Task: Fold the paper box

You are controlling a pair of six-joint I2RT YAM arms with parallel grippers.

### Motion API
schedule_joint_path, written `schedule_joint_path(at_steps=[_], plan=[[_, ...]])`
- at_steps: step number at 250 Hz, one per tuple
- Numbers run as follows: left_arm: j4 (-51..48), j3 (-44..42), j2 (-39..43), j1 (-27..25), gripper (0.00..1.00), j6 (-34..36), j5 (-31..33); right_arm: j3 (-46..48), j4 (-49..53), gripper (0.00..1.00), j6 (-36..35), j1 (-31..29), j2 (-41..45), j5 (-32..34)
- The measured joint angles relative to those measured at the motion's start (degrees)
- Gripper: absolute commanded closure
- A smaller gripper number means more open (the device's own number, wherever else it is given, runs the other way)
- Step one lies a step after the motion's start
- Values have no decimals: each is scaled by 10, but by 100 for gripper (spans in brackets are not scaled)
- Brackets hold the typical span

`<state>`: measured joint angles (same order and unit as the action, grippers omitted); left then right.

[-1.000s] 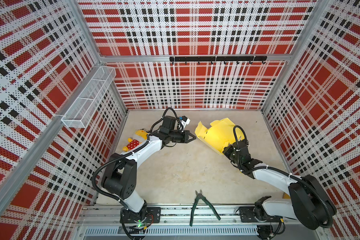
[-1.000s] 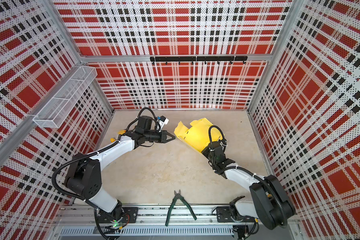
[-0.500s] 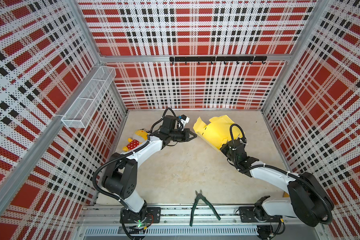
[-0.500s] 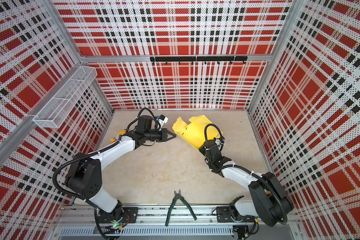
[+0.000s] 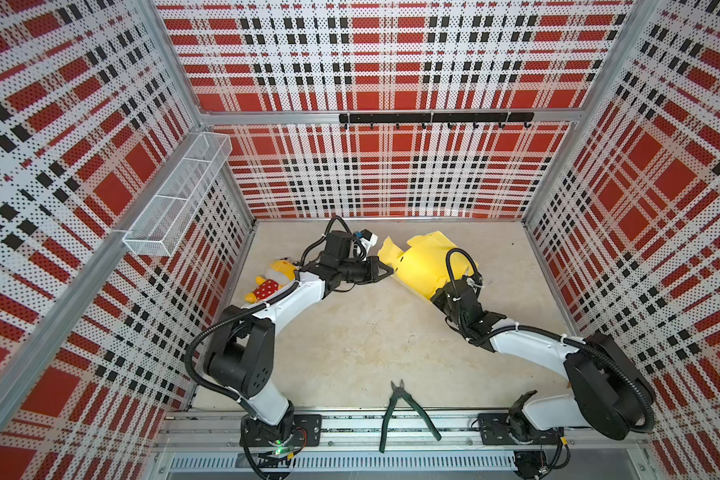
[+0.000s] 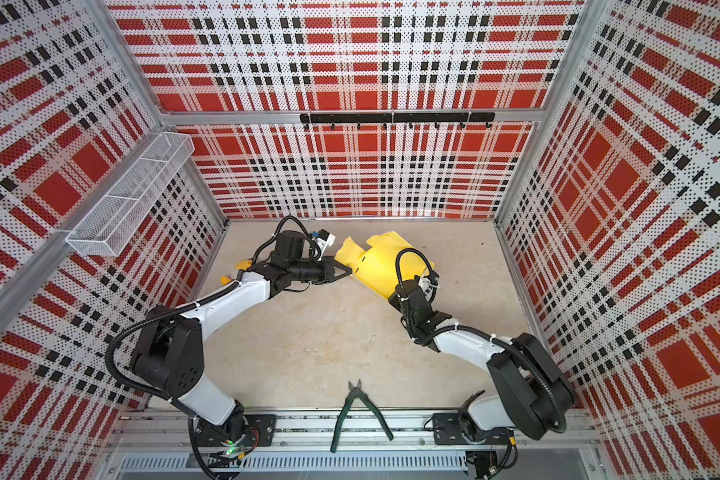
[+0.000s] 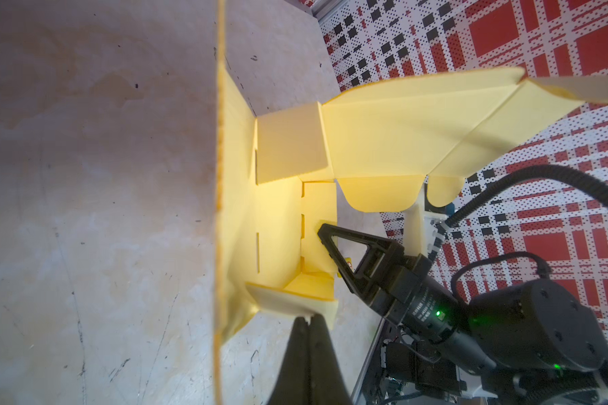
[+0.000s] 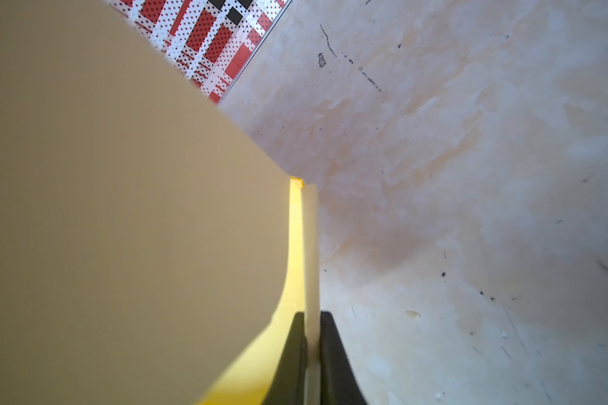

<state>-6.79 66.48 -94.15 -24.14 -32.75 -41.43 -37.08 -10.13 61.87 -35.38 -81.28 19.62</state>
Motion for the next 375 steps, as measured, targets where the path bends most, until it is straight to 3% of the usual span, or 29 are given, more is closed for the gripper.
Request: schedule_joint_path(at_steps=[47, 187, 375], plan=[[-3, 0, 0, 0, 100, 7, 11, -15, -4, 100, -23, -18, -15, 20], [-106, 37, 0, -1, 100, 134, 100, -50, 0, 100, -93, -50, -34, 47], [-108, 37, 0, -36, 100, 181, 83, -60, 13, 100, -114, -54, -45, 62]])
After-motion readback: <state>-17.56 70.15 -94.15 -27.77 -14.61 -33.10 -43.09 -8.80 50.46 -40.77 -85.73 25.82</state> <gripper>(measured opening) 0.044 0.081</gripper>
